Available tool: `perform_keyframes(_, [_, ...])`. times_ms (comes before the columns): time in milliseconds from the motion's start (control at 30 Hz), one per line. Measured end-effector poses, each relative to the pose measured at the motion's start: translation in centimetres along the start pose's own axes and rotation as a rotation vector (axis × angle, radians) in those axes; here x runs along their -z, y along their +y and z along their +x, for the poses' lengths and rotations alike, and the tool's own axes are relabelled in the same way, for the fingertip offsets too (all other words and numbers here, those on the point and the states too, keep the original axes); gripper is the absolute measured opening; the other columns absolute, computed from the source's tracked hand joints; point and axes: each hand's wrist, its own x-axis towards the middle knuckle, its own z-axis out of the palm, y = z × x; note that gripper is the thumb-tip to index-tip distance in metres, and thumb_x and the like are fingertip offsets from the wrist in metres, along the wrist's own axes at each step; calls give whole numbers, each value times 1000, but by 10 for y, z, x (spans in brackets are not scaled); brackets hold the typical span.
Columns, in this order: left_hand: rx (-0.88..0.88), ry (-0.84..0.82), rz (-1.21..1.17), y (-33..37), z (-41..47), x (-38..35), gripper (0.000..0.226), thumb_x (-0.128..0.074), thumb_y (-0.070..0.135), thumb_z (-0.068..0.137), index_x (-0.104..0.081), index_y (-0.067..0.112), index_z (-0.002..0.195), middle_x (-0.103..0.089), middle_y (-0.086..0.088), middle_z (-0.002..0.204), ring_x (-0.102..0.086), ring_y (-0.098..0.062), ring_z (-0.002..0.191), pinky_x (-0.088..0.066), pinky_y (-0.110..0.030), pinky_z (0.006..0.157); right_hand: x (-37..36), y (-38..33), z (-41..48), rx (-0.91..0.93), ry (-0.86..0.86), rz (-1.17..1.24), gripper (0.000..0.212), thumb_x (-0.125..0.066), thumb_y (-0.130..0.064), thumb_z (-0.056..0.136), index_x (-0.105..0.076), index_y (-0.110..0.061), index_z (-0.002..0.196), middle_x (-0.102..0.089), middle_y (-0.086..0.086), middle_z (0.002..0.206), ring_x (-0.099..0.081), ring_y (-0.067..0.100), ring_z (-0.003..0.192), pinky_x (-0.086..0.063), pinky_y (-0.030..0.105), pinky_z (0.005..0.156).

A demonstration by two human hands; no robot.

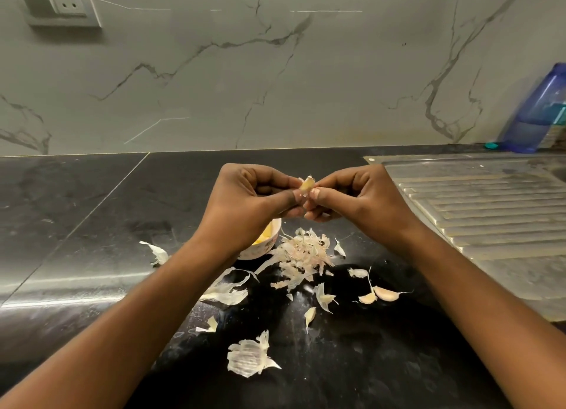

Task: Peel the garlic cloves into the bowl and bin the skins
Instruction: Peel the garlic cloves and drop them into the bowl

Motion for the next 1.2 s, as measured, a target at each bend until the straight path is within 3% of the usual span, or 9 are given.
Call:
perform_keyframes(367, [-8,-44,44,1,1,4,16,-78,4,88,-78,3,104,-82,-10,95,-81,-25,87,-67,-37,79,-2,-2,0,-62,-41,92,16,-73,-12,95,-79,0,105,-81,13,90,-80,31,81,-67,35,74])
perform_keyframes(533, [21,-54,8,2,0,2,17,-77,0,88,-78,0,104,-81,-13,94,-81,-28,87,-67,-35,79,-3,0,0,-54,-10,77,9,-73,-4,95,-80,-3,101,-81,12,87,-80,30,78,-67,34,71])
perform_keyframes(700, [112,-40,-98,6,-2,0,18,-75,-2,88,-76,-2,105,-81,-17,93,-81,-29,85,-65,-27,74,-2,0,0,-42,0,55,9,-73,-3,96,-80,-4,101,-81,10,86,-80,26,75,-65,30,69])
perform_keyframes(1067, [349,-22,-364,13,2,3,21,-70,-2,84,-76,-4,104,-78,-26,96,-80,-29,81,-66,-28,73,7,0,2,-50,81,32,9,-71,-3,98,-80,2,99,-80,13,84,-78,31,74,-66,36,69])
perform_keyframes(1200, [354,-12,-338,12,3,5,21,-71,-2,85,-76,-4,105,-78,-25,97,-80,-30,83,-66,-29,74,10,-1,1,-86,35,81,12,-69,-2,99,-78,1,107,-81,13,92,-80,31,82,-66,35,73])
